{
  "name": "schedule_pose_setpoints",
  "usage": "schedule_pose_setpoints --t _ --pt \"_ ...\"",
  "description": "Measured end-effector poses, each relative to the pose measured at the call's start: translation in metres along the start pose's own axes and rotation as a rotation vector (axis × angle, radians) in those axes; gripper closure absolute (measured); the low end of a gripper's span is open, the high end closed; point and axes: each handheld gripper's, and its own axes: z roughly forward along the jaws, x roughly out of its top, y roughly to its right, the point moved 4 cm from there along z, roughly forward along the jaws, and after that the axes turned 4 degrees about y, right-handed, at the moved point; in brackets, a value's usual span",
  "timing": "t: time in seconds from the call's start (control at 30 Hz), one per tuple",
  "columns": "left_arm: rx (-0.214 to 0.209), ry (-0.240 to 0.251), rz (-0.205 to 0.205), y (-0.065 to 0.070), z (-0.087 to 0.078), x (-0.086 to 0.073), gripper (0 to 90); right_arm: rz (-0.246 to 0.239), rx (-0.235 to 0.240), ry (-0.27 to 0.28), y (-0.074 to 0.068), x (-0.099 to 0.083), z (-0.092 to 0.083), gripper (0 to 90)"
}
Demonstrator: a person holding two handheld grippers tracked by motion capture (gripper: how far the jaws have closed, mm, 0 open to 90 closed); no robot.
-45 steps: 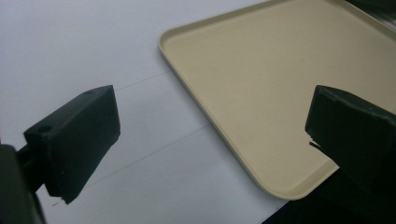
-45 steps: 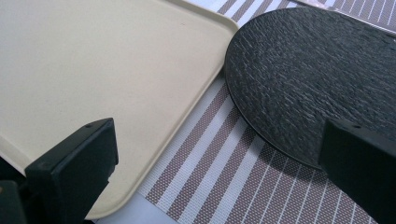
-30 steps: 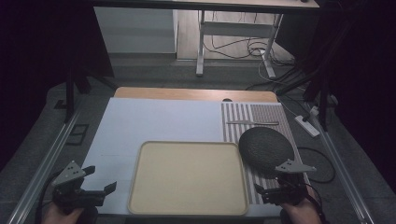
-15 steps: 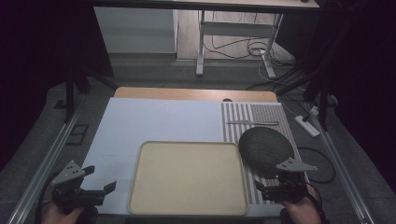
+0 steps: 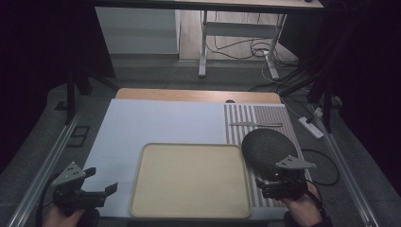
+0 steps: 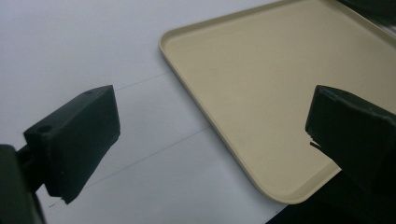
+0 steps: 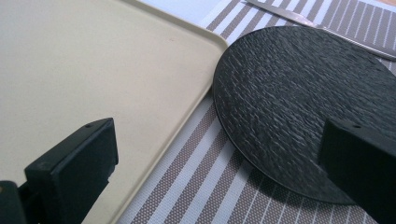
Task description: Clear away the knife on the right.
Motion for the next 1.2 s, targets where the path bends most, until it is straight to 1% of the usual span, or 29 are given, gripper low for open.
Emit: schedule_pose_setpoints --t 0.37,0.43,0.57,0.7,0.77,0.9,1.1,1.2 --pt "-0.005 0.002 -0.011 -0.001 0.000 0.000 2.8 -0.005 0.006 -0.012 0.003 0.006 0.013 0.0" --pt "-0.008 0.003 -0.014 -0.001 0.000 0.000 2.9 0.000 0.032 -0.010 0.002 0.008 0.017 0.0" --pt "-0.009 0.004 -0.013 -0.001 0.000 0.000 2.9 -0.014 0.041 -0.006 0.003 0.012 0.021 0.0" --pt "-0.010 0.005 -0.014 -0.002 0.000 0.000 2.9 -0.037 0.042 -0.015 0.004 0.018 0.031 0.0" --pt "-0.011 0.006 -0.014 -0.002 0.000 0.000 2.9 -0.032 0.043 -0.023 0.006 0.020 0.036 0.0" --pt "-0.013 0.007 -0.014 -0.002 0.000 0.000 2.9 -0.005 0.057 -0.029 0.010 0.022 0.045 0.0" --pt "-0.014 0.008 -0.013 -0.002 0.000 0.000 2.9 0.007 0.059 -0.033 0.014 0.023 0.054 0.0" --pt "-0.013 0.008 -0.011 -0.002 0.000 0.000 2.9 0.015 0.070 -0.041 0.018 0.024 0.061 0.0"
